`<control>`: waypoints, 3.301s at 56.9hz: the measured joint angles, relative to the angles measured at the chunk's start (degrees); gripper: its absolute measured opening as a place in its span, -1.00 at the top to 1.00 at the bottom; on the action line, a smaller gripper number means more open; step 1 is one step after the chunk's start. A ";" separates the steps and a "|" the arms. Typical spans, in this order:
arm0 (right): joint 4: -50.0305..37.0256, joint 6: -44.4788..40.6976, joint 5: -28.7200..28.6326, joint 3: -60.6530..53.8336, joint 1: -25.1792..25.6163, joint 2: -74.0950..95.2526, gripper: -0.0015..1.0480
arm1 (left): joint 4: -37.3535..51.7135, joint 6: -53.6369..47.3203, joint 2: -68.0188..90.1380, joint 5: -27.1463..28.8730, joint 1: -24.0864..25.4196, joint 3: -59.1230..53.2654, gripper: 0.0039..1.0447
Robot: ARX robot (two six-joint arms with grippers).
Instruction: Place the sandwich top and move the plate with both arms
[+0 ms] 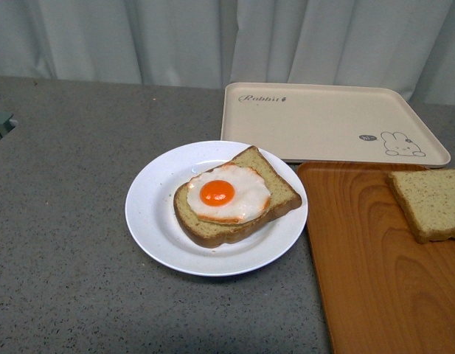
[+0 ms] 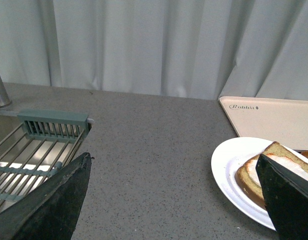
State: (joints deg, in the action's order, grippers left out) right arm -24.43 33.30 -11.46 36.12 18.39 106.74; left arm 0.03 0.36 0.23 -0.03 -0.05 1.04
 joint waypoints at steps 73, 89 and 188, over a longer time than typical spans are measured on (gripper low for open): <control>-8.22 7.26 1.11 6.25 -3.98 9.01 -0.83 | 0.00 0.00 0.00 0.00 0.00 0.00 -0.88; -8.20 8.20 1.95 7.48 -5.33 10.03 -0.47 | 0.00 0.00 0.00 0.00 0.00 0.00 -0.88; -9.29 13.22 6.05 17.92 -46.03 5.16 0.94 | 0.00 0.00 0.00 0.00 0.00 0.00 -0.88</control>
State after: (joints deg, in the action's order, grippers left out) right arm -33.71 46.52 -5.41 54.04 -27.64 111.90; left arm 0.03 0.36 0.23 -0.03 -0.05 1.04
